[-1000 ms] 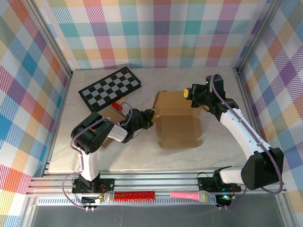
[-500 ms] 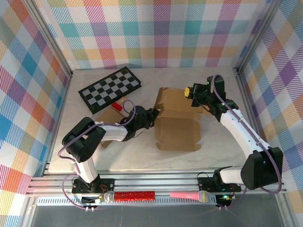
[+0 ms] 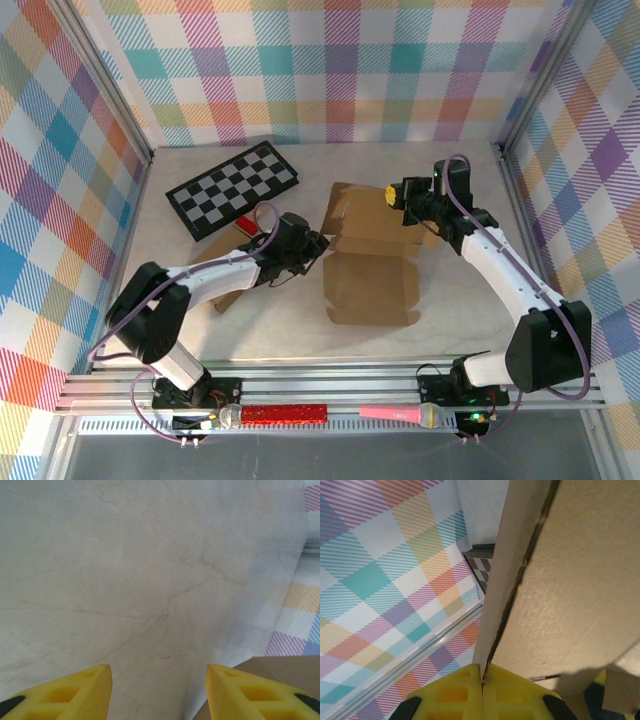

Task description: Fold the paper box

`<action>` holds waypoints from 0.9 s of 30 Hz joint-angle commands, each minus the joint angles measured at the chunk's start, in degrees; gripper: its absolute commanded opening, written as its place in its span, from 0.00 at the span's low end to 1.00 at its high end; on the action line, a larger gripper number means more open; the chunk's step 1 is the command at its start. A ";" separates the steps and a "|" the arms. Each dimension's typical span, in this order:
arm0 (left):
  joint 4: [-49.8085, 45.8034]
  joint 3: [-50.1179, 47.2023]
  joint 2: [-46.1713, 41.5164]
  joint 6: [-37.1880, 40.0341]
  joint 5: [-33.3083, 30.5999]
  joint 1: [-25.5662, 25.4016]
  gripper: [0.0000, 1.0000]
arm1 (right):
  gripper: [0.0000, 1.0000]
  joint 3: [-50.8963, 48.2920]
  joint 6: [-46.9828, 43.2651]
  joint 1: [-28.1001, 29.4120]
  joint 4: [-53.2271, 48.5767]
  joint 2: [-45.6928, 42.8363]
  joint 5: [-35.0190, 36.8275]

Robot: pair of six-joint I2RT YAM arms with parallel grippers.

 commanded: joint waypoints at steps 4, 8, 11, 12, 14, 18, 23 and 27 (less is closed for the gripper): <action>-13.99 -1.84 -7.27 5.48 -1.07 -0.66 0.53 | 0.00 -1.21 -9.04 1.03 7.20 4.41 -3.81; -20.79 -1.45 -11.51 8.10 -3.18 -0.11 0.52 | 0.00 -1.17 -11.87 2.29 9.90 6.63 -5.12; -23.95 -0.52 -14.05 10.56 -4.34 1.41 0.50 | 0.00 -2.04 -13.26 3.74 11.67 7.96 -5.58; -24.68 -0.32 -14.77 11.24 -4.53 2.12 0.49 | 0.00 -2.50 -13.60 4.09 12.58 8.27 -5.87; -25.50 -0.39 -16.21 12.96 -4.37 3.79 0.47 | 0.00 -3.61 -14.42 4.63 14.20 9.01 -6.41; -25.27 -0.97 -17.25 17.77 -1.45 7.66 0.45 | 0.00 -6.45 -16.95 4.94 19.38 11.28 -9.35; -23.07 -0.17 -14.63 25.68 3.06 9.62 0.39 | 0.00 -9.45 -21.02 4.86 24.60 13.24 -12.19; -20.71 -0.25 -11.91 30.69 4.14 9.54 0.37 | 0.00 -12.37 -21.25 4.86 29.06 13.81 -13.66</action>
